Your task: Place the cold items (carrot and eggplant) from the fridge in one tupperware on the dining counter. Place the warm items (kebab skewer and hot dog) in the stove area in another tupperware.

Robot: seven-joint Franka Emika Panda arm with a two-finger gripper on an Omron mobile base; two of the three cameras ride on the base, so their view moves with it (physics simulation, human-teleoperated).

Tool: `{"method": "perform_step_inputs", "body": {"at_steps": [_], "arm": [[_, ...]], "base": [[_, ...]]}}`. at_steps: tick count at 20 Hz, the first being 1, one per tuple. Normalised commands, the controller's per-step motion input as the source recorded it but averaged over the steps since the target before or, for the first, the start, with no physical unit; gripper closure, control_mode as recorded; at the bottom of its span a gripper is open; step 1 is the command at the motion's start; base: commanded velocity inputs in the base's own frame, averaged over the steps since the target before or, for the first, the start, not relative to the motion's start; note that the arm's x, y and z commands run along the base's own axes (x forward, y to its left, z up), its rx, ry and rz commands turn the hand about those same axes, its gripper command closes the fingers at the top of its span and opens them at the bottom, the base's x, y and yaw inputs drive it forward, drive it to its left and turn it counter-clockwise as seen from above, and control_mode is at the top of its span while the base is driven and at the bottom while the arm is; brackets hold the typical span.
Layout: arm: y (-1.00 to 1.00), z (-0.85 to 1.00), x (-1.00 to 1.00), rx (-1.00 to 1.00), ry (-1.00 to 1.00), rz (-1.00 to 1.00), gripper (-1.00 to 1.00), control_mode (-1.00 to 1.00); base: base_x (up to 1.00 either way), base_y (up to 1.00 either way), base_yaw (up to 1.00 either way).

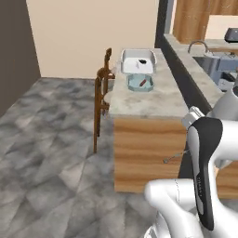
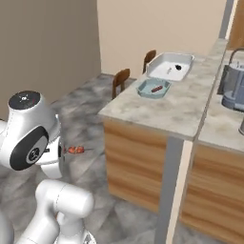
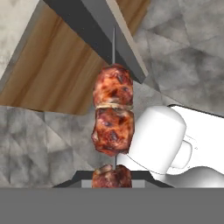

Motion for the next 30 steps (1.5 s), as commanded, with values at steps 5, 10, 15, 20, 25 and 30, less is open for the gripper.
{"method": "perform_step_inputs", "body": {"at_steps": [5, 10, 15, 20, 25, 30], "arm": [[0.00, 0.00, 0.00, 0.00, 0.00, 0.00, 1.00, 1.00], [0.00, 0.00, 0.00, 0.00, 0.00, 0.00, 1.00, 1.00], [0.00, 0.00, 0.00, 0.00, 0.00, 0.00, 1.00, 1.00], [0.00, 0.00, 0.00, 0.00, 0.00, 0.00, 1.00, 1.00], [0.00, 0.00, 0.00, 0.00, 0.00, 0.00, 1.00, 1.00], [0.00, 0.00, 0.00, 0.00, 0.00, 0.00, 1.00, 1.00]], "base": [[0.52, 1.00, -0.41], [0.65, 1.00, -0.45], [0.73, 1.00, -0.52], [0.74, 1.00, -0.54], [0.74, 1.00, -0.54], [0.70, 1.00, -0.54]]}}
